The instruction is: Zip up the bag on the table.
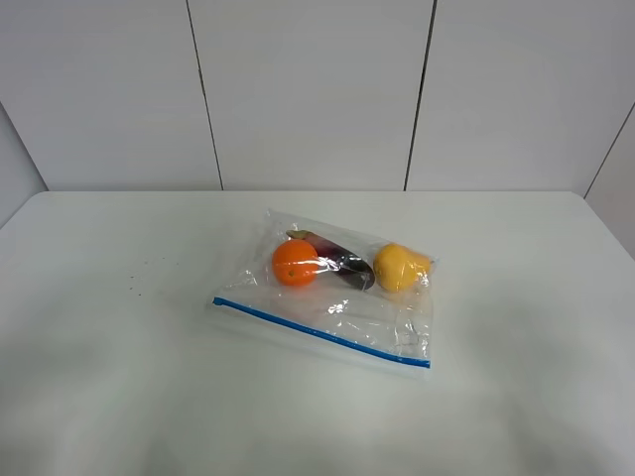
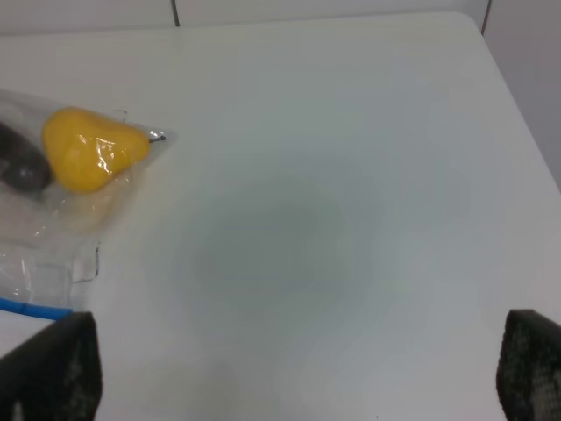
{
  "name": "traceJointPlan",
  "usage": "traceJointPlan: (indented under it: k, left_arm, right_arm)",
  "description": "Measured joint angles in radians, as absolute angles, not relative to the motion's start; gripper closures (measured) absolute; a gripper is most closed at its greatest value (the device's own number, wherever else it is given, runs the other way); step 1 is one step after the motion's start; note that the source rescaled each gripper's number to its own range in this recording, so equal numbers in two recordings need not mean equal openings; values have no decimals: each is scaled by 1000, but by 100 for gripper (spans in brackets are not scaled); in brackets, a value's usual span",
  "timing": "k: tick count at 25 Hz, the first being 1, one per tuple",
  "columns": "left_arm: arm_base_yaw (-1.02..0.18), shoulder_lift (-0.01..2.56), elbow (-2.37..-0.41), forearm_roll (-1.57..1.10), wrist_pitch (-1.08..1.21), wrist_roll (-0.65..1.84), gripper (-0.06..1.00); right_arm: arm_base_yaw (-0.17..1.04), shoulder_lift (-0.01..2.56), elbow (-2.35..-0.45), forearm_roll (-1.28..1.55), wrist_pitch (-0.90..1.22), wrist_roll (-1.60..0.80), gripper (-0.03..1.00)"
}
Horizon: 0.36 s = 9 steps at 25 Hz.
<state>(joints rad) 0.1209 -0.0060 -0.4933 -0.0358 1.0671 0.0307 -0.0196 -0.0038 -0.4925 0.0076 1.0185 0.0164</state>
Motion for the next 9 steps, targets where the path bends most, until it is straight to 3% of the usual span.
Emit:
traceJointPlan:
  k: [9]
  left_arm:
    - [121,-6,-493,-36,1067,31,-6]
  right_arm:
    - [-20,-4,-492,8,1019,16,-3]
